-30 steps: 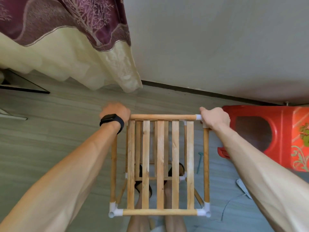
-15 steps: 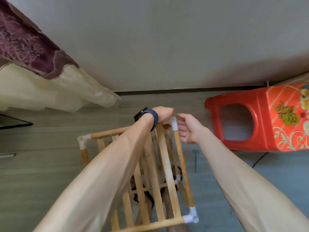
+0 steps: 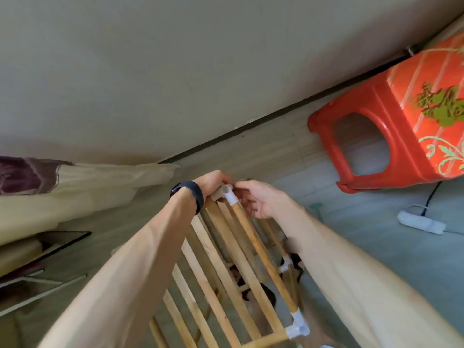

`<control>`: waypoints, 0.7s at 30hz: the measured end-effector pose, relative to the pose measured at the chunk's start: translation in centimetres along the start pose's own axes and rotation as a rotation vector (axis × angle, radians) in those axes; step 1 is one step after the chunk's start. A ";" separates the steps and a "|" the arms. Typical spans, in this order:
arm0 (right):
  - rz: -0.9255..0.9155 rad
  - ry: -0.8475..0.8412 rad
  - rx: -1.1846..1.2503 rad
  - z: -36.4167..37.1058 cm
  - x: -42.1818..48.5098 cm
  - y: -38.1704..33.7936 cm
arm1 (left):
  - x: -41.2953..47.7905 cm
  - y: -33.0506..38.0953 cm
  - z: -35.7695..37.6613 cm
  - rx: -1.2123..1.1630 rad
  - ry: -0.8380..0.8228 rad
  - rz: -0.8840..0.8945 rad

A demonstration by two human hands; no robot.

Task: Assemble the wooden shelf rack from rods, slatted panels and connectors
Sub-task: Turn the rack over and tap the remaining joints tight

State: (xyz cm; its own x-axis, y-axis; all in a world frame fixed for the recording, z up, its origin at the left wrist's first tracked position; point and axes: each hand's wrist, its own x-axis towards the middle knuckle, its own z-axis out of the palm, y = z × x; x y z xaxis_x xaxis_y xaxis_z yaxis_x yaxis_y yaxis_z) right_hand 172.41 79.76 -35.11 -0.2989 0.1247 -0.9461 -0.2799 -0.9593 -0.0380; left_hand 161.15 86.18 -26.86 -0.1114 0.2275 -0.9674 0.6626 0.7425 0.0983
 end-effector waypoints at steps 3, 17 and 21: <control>-0.008 -0.012 0.080 0.1 0.6 0.5 | 1.5 -0.4 2.2 0.197 0.196 0.093; -0.794 0.362 -1.138 -3.1 -6.5 18.6 | 3.3 -3.7 5.9 0.291 0.927 0.305; -0.937 0.547 -1.187 -2.4 -5.1 18.8 | 3.5 -9.2 8.2 0.310 0.963 0.635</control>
State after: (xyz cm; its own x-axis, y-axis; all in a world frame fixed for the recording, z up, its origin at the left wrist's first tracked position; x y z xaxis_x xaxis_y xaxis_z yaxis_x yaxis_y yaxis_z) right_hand 170.88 60.51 -31.81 -0.0190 0.9012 -0.4330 0.7412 -0.2779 -0.6110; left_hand 160.71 74.98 -33.10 -0.1212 0.9761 -0.1802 0.9359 0.1728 0.3070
